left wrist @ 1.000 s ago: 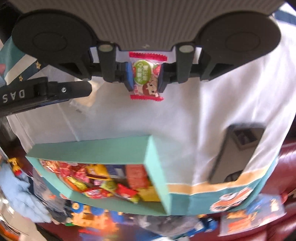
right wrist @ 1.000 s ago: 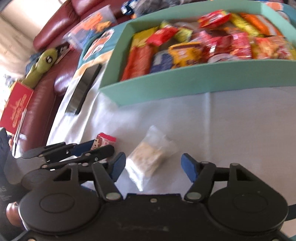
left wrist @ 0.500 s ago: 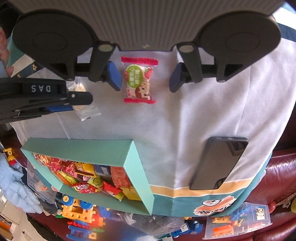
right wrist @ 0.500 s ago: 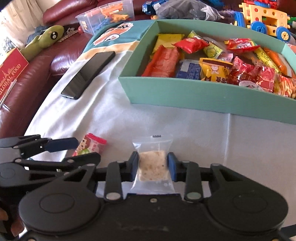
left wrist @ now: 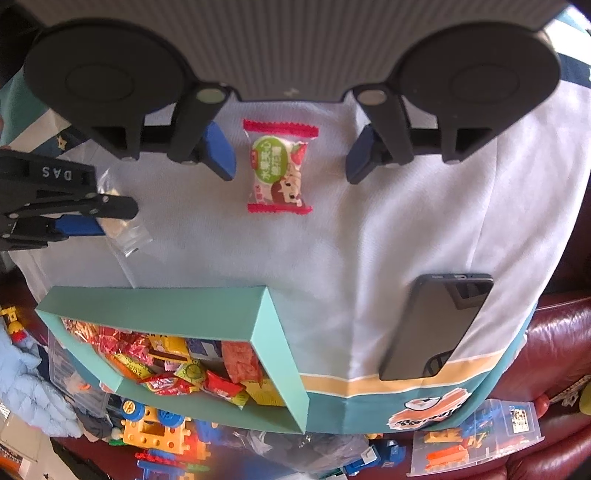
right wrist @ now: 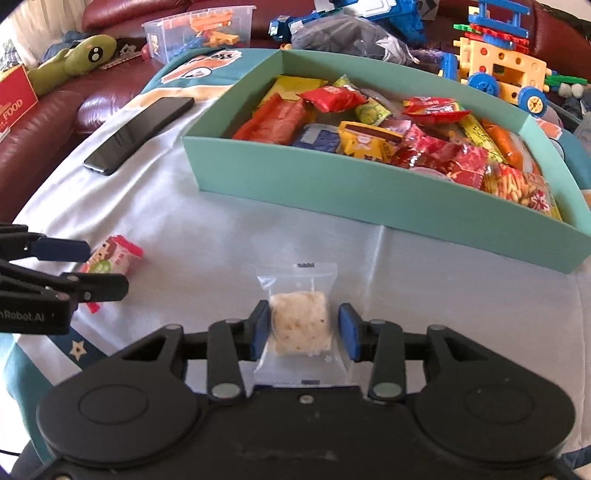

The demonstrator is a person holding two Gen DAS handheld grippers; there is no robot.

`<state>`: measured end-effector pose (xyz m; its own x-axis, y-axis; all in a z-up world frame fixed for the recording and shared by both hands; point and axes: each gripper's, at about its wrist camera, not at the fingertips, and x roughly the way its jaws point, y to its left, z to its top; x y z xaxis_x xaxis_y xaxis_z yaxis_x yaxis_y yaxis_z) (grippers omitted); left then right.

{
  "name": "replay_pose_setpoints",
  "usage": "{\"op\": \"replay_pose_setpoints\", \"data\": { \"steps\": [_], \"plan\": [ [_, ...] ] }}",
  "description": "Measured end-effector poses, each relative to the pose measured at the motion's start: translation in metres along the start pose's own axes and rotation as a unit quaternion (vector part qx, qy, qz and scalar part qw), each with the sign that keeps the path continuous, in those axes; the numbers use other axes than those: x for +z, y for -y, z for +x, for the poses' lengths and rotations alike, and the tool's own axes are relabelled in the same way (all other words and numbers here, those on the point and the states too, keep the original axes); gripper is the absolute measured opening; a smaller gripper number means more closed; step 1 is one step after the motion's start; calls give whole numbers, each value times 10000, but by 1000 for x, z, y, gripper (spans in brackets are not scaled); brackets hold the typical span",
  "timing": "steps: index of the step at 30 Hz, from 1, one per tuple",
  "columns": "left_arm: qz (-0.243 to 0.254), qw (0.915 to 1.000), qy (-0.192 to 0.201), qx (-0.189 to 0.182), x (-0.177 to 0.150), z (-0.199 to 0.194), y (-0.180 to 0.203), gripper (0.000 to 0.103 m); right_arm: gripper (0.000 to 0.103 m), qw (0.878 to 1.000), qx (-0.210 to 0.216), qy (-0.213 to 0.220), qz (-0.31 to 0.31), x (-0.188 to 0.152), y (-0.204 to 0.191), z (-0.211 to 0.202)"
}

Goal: Organize snacks
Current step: 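Grasp pink-green candy with left gripper while right grasps clear white square pack, then carry both held snacks into the teal tray and open both grippers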

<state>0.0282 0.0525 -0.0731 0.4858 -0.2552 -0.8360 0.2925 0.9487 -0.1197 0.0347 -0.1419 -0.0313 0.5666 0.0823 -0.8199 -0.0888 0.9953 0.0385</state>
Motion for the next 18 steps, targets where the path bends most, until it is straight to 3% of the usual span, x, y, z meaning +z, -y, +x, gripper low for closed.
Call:
{"op": "replay_pose_setpoints", "data": {
  "steps": [5,6,7,8,12,16,17,18],
  "plan": [
    [98,9997,-50,211,1,2,10,69,32,9999,144,19,-56,-7,6,-8],
    [150,9994,-34,295,0,3,13,58,32,9999,150,40,-34,-10,8,-9],
    [237,9990,-10,381,0,2,17,39,32,9999,149,61,-19,-12,10,-9],
    [284,9989,-2,363,1,1,20,29,32,9999,118,76,8,-14,13,-10],
    [144,9993,-93,323,4,2,25,28,33,9996,74,104,234,-18,27,-13],
    [207,9987,-104,451,2,2,29,36,32,9990,136,134,410,-21,37,-16],
    [185,9986,-90,479,2,2,29,35,32,9986,190,136,476,-21,39,-16],
    [129,9986,-70,517,2,1,29,27,31,9980,246,128,561,-22,42,-18]
  ]
}}
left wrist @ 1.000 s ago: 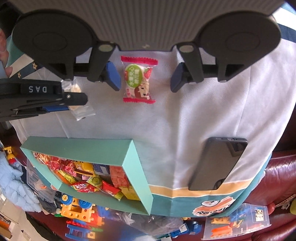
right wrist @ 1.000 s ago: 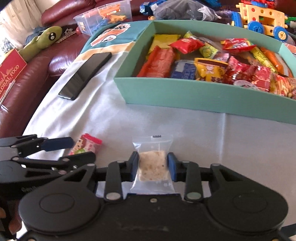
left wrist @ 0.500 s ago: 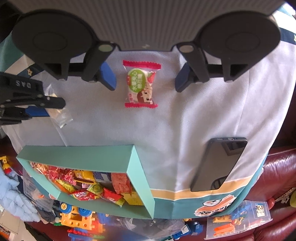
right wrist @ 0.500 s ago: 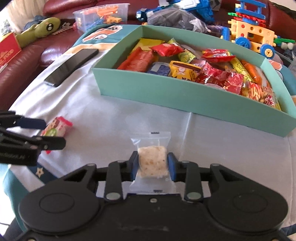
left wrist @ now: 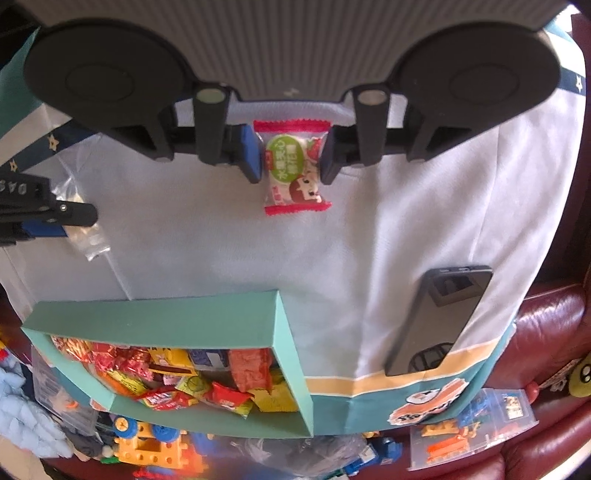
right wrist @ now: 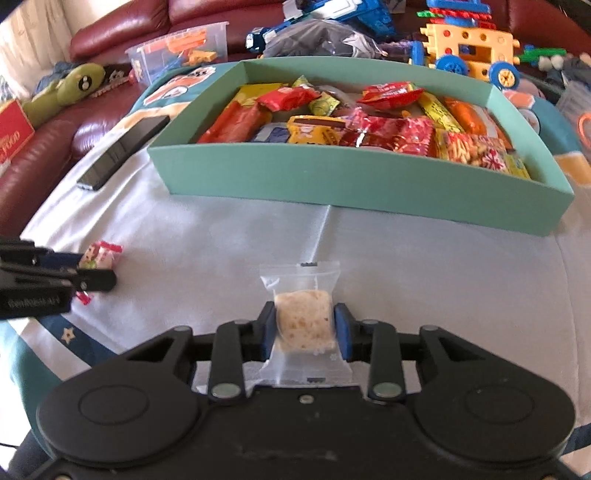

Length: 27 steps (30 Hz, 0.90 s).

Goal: Organize snacks
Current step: 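Carry both held snacks into the teal tray and open both grippers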

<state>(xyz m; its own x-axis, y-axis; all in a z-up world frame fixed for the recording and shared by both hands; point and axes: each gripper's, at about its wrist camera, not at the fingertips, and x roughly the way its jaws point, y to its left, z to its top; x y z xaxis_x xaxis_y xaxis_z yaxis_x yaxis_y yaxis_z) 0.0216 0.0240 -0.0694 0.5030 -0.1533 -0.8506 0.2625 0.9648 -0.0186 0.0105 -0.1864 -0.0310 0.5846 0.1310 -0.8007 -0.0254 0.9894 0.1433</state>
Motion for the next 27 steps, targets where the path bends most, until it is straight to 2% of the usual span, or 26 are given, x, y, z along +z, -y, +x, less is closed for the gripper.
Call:
{"op": "replay_pose_setpoints", "data": {
  "steps": [4,16,22,27],
  "plan": [
    [-34,10000,70,35,7,-5,2,26,31,9983,270,39,524,5,19,-7],
    [-153,9973,427,-570,57,-30,16,26,31,9871,401,786,1336,31,74,-50],
    [-39,9949,669,-760,105,-28,32,26,31,9814,230,1127,1536,58,106,-59],
    [28,9936,769,-825,153,-10,47,26,31,9766,42,1380,1647,92,134,-58]
  ]
}}
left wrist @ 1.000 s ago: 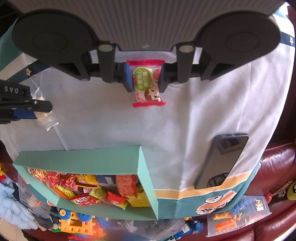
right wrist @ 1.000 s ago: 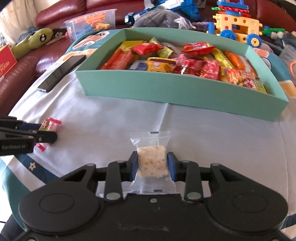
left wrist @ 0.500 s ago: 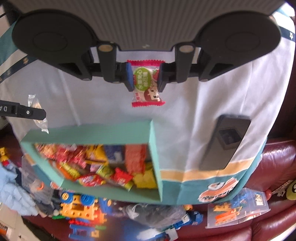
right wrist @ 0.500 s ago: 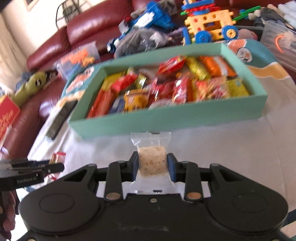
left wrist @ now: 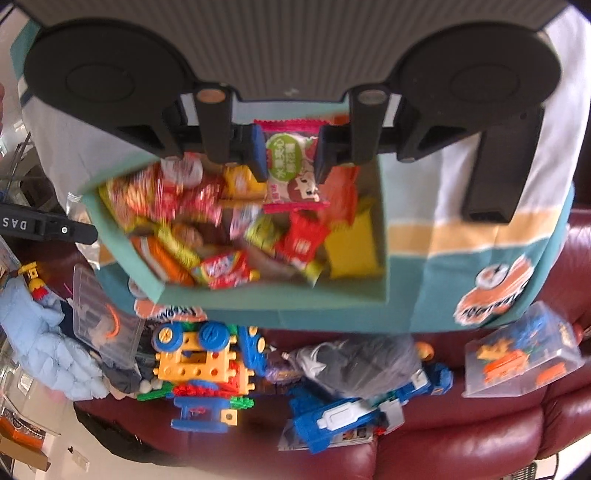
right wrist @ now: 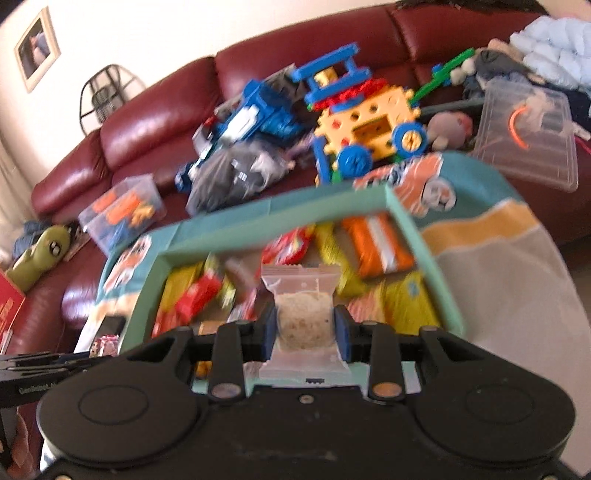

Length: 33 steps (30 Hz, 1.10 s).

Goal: Organize snacks
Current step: 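Carry both held snacks into the teal tray and open both grippers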

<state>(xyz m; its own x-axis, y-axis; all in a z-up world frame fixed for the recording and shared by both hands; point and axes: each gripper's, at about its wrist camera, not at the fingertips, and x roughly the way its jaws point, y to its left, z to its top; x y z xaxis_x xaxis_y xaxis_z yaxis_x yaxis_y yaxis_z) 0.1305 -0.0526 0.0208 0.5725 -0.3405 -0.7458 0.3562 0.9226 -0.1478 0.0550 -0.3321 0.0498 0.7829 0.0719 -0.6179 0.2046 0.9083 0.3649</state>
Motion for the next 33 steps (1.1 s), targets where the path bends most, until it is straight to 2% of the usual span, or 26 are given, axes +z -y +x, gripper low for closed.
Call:
{"op": "replay_pose_setpoints", "data": {
  "steps": [5,10,16,24,26,27,28,30,33],
  "plan": [
    [-4,10000,-11,-78,33,30,9,26,31,9997,-167,152,-8,34,8,19],
    [7,10000,-76,-64,54,58,19,26,31,9994,-329,104,49,51,19,44],
    [5,9997,-250,40,58,86,22,26,31,9986,-493,-143,119,50,31,73],
    [-53,9992,-366,159,59,106,19,26,31,9976,-615,-303,135,42,40,86],
    [-34,9992,-341,227,60,107,20,29,33,9975,-602,-342,144,41,40,87],
    [-29,9991,-307,288,60,107,21,41,40,9975,-599,-352,159,41,41,87],
    [-34,9990,-300,323,60,108,21,65,46,9975,-584,-359,171,40,41,87],
    [-32,9988,-244,428,58,106,22,87,82,9976,-573,-322,215,40,40,85],
    [23,9984,-203,525,54,101,24,100,98,9977,-596,-210,238,39,38,79]
  ]
}}
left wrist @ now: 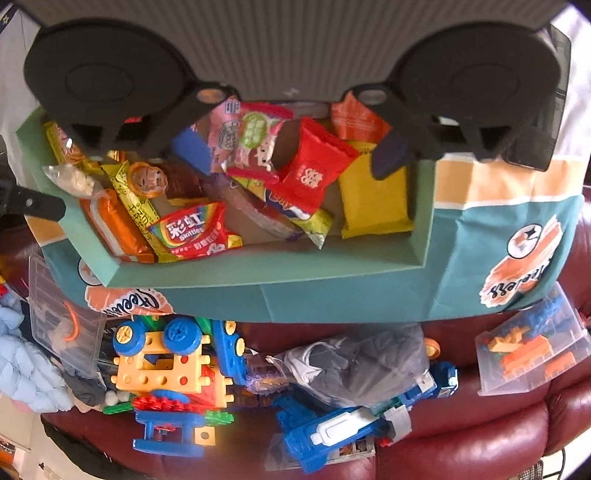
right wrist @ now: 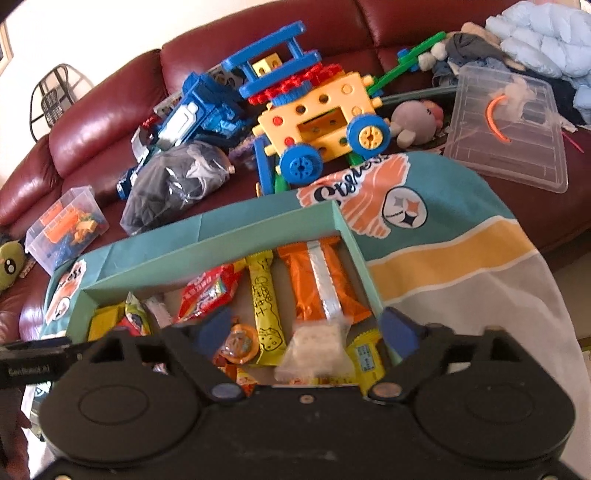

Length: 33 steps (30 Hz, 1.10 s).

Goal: Organize snacks

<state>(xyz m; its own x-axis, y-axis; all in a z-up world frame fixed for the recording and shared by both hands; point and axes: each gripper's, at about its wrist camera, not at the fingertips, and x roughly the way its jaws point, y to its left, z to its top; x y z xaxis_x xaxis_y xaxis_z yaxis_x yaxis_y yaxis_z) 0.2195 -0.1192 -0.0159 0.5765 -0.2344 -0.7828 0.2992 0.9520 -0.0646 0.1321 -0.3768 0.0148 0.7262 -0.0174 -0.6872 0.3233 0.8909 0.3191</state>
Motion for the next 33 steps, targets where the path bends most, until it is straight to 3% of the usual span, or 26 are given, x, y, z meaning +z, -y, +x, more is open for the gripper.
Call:
{"op": "replay_pose_setpoints", "data": {
  "steps": [2,20,27,33],
  "plan": [
    [-23,10000,11,-36,-2,-6,0,103,103,10000,-12,-1,21,-1,-1,-3],
    [-192,9996,182,-140,-48,-101,-18,103,103,9988,455,-65,-190,-30,-45,-84],
    [-422,9979,455,-164,-76,-148,-35,103,103,9983,522,-20,-273,-48,-56,-125],
    [-526,9971,449,-322,-100,-168,-42,103,103,9985,411,-103,-354,-70,-58,-145]
  ]
}}
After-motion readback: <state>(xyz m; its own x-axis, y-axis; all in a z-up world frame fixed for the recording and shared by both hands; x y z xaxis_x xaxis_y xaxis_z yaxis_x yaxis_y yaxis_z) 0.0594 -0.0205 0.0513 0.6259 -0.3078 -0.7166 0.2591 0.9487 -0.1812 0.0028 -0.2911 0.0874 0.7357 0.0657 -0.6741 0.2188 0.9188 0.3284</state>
